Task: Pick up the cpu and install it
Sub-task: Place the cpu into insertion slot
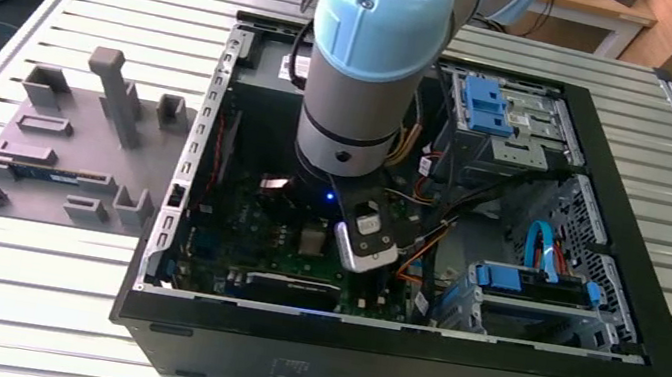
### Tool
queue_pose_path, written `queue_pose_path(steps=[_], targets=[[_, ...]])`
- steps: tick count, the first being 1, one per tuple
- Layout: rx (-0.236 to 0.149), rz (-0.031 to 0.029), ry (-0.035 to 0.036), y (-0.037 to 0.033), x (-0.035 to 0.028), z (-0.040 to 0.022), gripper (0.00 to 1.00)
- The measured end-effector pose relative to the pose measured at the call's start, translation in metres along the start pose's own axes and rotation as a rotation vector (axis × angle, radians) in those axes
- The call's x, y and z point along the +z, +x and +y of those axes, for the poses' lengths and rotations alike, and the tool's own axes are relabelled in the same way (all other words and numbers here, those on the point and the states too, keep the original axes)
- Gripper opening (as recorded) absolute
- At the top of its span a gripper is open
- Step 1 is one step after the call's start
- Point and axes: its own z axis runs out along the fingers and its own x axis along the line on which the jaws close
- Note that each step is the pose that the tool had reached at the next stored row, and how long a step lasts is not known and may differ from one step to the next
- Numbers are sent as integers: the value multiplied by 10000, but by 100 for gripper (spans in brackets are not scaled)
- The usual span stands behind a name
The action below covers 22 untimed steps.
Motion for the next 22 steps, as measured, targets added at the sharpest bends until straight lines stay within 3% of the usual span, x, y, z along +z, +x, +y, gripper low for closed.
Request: queue_pose_path(steps=[7,16,20,22], targets=[[-368,9,14,-19,21,0,39],[-373,7,9,-20,24,1,39],[-374,7,12,-20,23,0,52],[-374,7,12,-20,23,0,52]])
